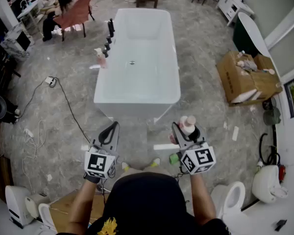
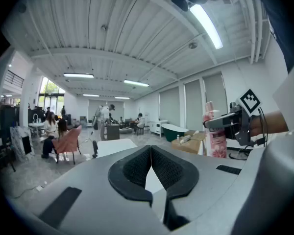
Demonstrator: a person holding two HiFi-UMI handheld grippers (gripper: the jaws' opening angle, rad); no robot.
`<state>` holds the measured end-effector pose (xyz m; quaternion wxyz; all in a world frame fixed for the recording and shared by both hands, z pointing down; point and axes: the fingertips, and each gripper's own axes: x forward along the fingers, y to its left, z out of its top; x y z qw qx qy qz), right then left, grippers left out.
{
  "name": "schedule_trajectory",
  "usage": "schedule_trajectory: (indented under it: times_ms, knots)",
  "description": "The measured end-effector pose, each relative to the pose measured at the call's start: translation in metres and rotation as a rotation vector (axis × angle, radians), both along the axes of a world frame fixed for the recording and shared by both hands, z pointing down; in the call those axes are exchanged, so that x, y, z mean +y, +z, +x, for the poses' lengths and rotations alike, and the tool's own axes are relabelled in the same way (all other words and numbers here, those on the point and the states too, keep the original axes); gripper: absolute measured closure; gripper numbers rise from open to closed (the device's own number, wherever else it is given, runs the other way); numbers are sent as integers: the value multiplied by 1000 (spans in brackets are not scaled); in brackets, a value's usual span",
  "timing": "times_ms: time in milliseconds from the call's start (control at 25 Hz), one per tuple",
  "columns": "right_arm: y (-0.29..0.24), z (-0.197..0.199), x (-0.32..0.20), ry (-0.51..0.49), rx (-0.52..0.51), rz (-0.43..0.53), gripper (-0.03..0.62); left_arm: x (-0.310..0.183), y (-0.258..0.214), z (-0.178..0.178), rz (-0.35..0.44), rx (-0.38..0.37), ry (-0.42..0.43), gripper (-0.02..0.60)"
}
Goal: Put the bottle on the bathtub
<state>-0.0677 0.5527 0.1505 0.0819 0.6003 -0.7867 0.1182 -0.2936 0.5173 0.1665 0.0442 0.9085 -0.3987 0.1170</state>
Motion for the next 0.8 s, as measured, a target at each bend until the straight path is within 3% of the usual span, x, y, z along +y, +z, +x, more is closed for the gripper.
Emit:
schedule_trajectory:
  times_ms: [200, 400, 680, 800]
  knots:
    - [3, 85, -61, -181, 37, 58, 384, -28, -12, 98, 130, -35, -65, 563]
    - [14, 170, -47, -182, 60, 36, 384, -13, 11, 180, 116, -38, -73, 563]
    - [29, 196, -61, -234, 34, 39, 382, -18, 28, 203, 86, -52, -95, 563]
    - [39, 215, -66, -210, 28, 26, 382, -24, 45, 220, 47, -72, -77, 563]
